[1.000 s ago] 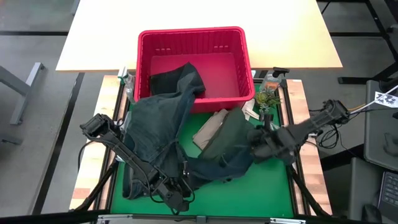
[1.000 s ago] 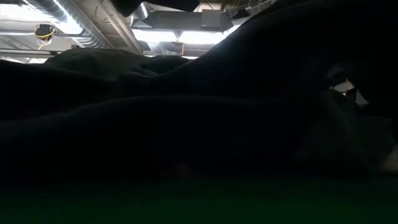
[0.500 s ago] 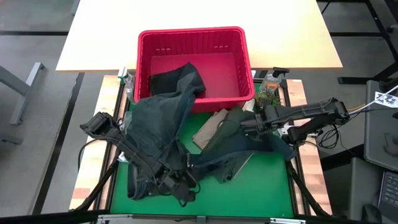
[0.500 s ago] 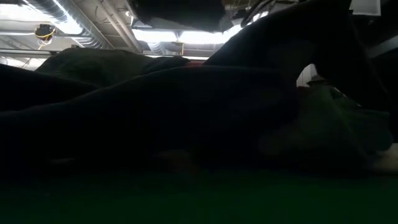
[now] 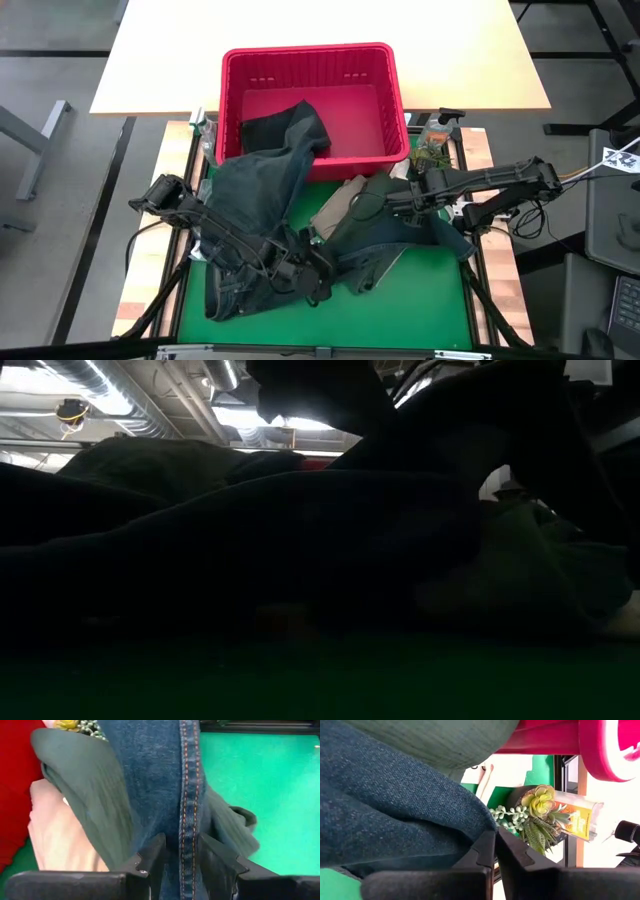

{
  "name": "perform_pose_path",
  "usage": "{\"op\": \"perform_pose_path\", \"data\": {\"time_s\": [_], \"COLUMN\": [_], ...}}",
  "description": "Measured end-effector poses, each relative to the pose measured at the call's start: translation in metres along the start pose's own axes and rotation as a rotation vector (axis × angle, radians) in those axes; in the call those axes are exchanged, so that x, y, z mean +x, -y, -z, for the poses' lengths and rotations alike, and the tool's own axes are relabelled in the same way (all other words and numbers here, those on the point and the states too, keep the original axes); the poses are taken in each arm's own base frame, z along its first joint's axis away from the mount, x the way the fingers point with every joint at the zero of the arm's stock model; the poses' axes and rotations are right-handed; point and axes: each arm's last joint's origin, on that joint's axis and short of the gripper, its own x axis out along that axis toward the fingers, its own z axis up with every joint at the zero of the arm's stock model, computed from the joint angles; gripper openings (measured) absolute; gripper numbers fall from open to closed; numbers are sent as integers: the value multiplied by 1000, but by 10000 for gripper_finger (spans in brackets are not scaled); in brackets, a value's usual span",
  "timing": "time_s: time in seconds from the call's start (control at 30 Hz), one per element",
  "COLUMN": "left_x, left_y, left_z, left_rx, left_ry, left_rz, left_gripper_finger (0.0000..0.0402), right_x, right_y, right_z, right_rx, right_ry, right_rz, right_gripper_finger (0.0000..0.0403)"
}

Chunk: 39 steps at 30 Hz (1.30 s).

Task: Fold laundry
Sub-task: Fold the dark blue pants

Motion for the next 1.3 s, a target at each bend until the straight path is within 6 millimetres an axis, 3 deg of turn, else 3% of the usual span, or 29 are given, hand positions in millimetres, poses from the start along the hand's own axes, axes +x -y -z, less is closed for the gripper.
{"op": "perform_pose_path", "data": {"time_s": [0.43,0.73,1.03,1.13,1.3], "left_x": [19,29,29,29,29], "left_y": [-27,-41,-41,-41,-41], "left_z": [-8,-13,-12,-12,-12], "left_rx": [-43,-73,-62,-62,-61], "left_ry": [-10,-39,-45,-45,-46], "left_rz": [-85,-61,-61,-61,-61], "left_gripper_finger": [106,7,2,2,2], "right_x": [0,0,0,0,0], "right_y": [0,0,-1,-1,-1], "right_z": [0,0,1,1,1], "right_rx": [1,4,2,2,10], "right_ry": [1,1,-13,-25,-26], "right_rz": [-1,-3,-21,-49,-50], "right_gripper_finger": [17,17,20,44,120]}}
